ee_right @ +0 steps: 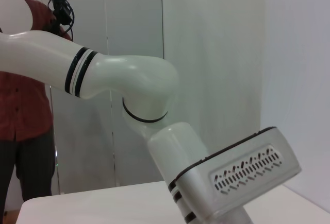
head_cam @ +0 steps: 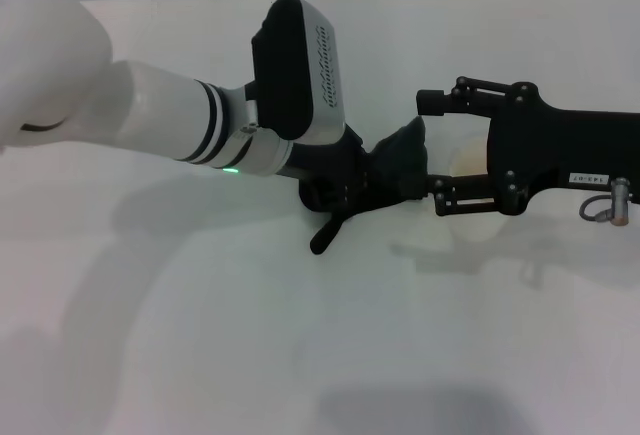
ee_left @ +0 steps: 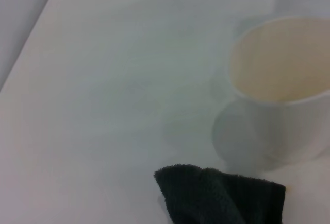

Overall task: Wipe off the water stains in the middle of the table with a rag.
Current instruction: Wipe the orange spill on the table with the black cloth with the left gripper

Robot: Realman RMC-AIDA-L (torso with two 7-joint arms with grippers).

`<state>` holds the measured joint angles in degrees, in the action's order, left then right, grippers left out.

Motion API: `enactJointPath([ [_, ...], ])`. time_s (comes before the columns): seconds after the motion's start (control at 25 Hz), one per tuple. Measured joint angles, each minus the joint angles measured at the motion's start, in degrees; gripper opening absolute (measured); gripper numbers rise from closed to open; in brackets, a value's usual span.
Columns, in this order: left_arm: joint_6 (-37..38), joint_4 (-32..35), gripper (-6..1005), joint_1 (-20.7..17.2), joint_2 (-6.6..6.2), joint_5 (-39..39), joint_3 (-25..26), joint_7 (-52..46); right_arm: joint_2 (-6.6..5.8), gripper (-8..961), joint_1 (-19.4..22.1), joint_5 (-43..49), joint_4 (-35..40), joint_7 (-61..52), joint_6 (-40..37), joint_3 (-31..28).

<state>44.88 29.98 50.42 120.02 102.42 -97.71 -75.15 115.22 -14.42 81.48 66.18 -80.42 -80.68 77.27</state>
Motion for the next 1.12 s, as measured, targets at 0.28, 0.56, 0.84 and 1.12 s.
enactJointPath([
  [0.28, -0.3, 0.1, 78, 0.6, 0.18, -2.4, -4.0, 0.0, 0.00, 855, 0.1, 0.0, 0.0, 0.0, -0.1, 0.2],
  [0.56, 0.0, 0.2, 77, 1.1, 0.19, -3.9, -6.3, -0.1, 0.00, 855, 0.2, -0.3, 0.0, -0.1, -0.1, 0.4],
  [0.84, 1.4, 0.3, 77, 0.7, 0.03, -5.6, -9.4, -0.5, 0.00, 855, 0.2, -0.5, 0.0, -0.1, 0.0, 0.5],
  [1.12, 3.1, 3.0, 77, -2.0, -0.16, -5.4, -9.1, -0.5, 0.00, 855, -0.1, -0.5, 0.0, -0.1, 0.3, 0.5],
])
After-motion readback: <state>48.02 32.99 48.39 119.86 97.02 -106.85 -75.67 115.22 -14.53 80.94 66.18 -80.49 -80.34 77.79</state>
